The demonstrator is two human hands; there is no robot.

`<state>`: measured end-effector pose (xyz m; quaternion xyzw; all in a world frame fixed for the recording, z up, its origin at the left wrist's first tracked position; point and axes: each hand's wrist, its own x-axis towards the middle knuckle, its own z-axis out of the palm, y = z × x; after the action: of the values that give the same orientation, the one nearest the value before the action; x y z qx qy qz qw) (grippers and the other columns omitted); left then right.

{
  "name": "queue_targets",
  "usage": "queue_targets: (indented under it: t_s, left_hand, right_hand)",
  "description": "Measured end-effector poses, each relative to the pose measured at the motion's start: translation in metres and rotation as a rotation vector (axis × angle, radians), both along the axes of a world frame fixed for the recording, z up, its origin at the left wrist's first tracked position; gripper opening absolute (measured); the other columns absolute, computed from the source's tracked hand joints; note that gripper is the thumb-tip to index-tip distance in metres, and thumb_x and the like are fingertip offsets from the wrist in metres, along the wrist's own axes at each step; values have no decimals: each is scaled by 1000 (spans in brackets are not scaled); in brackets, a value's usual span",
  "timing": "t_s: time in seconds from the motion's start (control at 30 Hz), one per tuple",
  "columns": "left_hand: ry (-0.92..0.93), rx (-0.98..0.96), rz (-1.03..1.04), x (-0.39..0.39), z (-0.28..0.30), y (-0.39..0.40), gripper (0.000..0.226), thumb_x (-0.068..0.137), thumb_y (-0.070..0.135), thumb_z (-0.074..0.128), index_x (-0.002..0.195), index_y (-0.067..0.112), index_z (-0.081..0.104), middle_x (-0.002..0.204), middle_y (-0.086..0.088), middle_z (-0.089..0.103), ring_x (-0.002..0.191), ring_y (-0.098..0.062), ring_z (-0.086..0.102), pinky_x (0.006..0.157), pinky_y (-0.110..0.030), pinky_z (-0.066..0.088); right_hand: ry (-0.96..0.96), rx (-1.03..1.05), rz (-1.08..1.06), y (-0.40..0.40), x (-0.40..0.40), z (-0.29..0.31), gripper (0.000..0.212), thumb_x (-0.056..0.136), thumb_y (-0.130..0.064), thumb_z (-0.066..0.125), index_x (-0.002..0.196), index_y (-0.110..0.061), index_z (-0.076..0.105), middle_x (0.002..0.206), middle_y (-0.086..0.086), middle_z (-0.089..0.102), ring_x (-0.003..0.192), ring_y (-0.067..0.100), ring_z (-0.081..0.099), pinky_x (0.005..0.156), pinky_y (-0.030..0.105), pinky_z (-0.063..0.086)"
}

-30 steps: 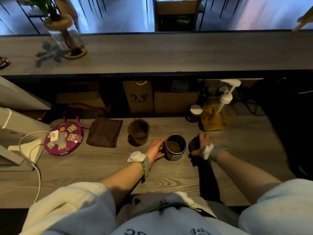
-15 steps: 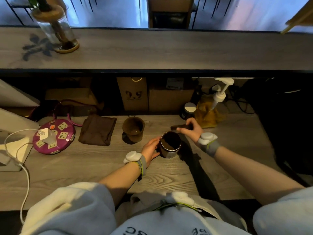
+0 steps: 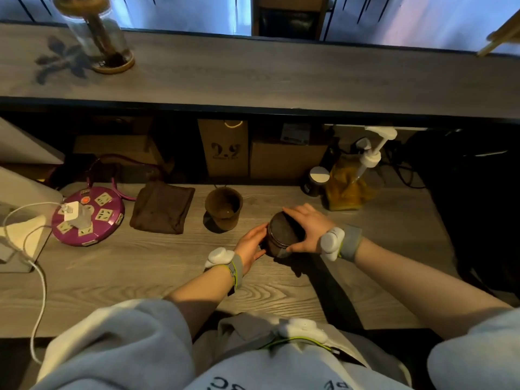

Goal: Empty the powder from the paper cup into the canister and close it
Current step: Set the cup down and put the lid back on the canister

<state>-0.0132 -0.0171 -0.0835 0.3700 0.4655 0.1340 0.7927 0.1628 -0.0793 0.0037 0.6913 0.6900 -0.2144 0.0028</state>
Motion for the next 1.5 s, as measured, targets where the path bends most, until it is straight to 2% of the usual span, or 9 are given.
queue_targets:
  t_s: [0.13, 0.43, 0.63, 0.8, 0.97, 1.1, 1.27, 1.37, 1.5]
  left_hand:
    - [-8, -6, -9, -1, 3, 1, 37, 93, 30, 52, 130, 27, 52, 132, 2, 56, 120, -12, 49, 98, -33, 41]
    - [-8, -19, -23, -2, 1, 4, 35, 92, 33, 52, 126, 28, 54, 135, 0, 55, 127, -15, 47, 103, -35, 39]
    - [-38, -27, -33, -4, 4, 4, 36, 90, 46, 51, 122, 30, 52, 125, 7, 55, 126, -14, 44, 105, -37, 38]
    - [-26, 30, -74, -5, 7, 1, 41, 87, 37, 60, 126, 27, 52, 133, 3, 54, 125, -13, 46, 106, -38, 37]
    - [-12, 18, -60, -3, 5, 5, 21, 84, 35, 64, 105, 31, 62, 126, -1, 60, 123, -15, 51, 107, -43, 38]
    - [-10, 52, -63, -2, 3, 4, 18, 87, 32, 61, 105, 29, 61, 126, -4, 59, 121, -16, 53, 99, -37, 42]
    - [-17, 38, -50, -3, 3, 2, 30, 87, 34, 61, 116, 28, 57, 133, -3, 55, 126, -17, 49, 100, -37, 40]
    - [-31, -26, -12, -3, 3, -1, 32, 85, 43, 59, 116, 34, 57, 133, 3, 54, 130, -15, 44, 109, -42, 34]
    - [-45, -123, 108, -2, 5, -4, 61, 88, 56, 46, 138, 21, 44, 141, 0, 46, 135, -17, 38, 108, -44, 34]
  right_hand:
    - [-31, -25, 45, 6, 0, 3, 104, 65, -57, 73, 146, -14, 25, 141, 7, 42, 123, 23, 38, 103, 35, 37]
    - [4, -31, 45, 6, 1, -2, 102, 68, -50, 75, 147, -13, 22, 146, 9, 38, 127, 25, 36, 105, 34, 33]
    - [35, -50, 33, 6, 3, -3, 101, 68, -49, 76, 147, -16, 23, 147, 8, 37, 129, 25, 36, 107, 36, 33]
    - [41, -82, 44, 12, 6, -3, 102, 64, -53, 76, 146, -16, 27, 144, 8, 41, 127, 25, 39, 106, 36, 35]
    - [-20, -124, 78, 18, 4, 3, 104, 64, -52, 77, 146, -18, 25, 144, 7, 40, 128, 25, 38, 105, 36, 35]
    - [-92, -154, 111, 22, 0, 7, 104, 62, -54, 77, 145, -16, 27, 142, 7, 41, 127, 27, 40, 104, 39, 38]
    - [-96, -169, 83, 20, -2, 6, 107, 64, -52, 77, 147, -14, 22, 144, 9, 36, 130, 28, 38, 106, 38, 38]
    - [-81, -150, 34, 17, -10, 1, 107, 63, -47, 77, 146, -12, 20, 139, 11, 38, 124, 31, 44, 100, 39, 44]
    - [34, -91, -105, 15, -13, -2, 102, 61, -42, 79, 143, -14, 27, 134, 11, 41, 119, 30, 47, 94, 37, 45]
